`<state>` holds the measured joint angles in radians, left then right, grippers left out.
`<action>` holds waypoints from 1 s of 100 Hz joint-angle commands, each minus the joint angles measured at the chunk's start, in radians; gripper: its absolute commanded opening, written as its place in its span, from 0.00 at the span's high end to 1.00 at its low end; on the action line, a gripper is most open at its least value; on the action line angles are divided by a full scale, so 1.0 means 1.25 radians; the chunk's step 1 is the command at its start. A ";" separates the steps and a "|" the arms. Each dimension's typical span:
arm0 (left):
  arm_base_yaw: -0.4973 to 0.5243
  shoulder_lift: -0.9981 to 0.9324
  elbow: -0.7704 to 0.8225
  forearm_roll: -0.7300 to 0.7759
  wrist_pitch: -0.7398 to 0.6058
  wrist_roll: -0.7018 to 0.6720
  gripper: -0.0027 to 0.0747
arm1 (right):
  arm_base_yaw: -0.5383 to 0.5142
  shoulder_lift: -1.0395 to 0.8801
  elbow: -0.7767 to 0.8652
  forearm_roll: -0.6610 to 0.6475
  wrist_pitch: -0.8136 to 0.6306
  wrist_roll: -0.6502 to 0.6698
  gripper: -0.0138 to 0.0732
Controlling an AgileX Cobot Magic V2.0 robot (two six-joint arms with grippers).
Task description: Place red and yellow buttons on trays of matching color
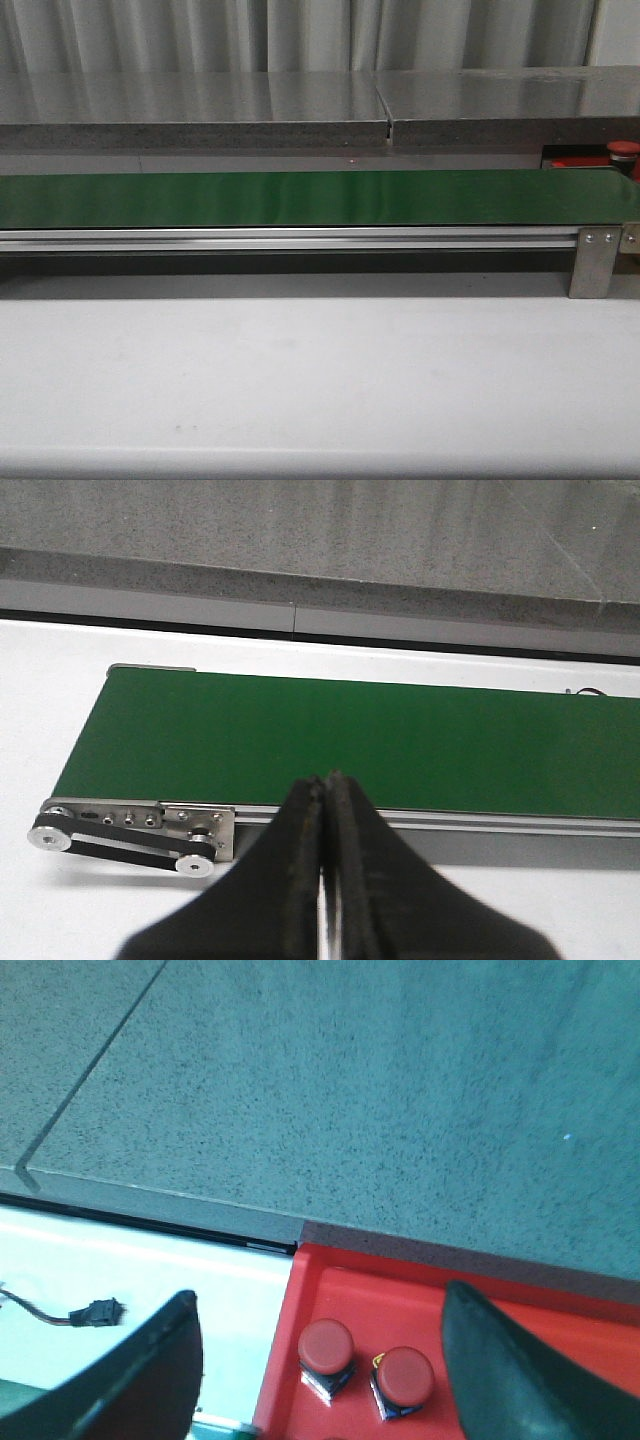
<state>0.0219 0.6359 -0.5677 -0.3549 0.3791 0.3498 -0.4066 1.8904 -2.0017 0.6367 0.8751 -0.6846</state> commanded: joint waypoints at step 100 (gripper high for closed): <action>-0.005 0.001 -0.023 -0.016 -0.057 0.000 0.99 | 0.215 -0.963 0.998 -0.204 -0.325 0.171 0.25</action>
<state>0.0219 0.6359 -0.5677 -0.3553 0.3791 0.3498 -0.1394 0.8033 -0.8246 0.3567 0.5547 -0.4724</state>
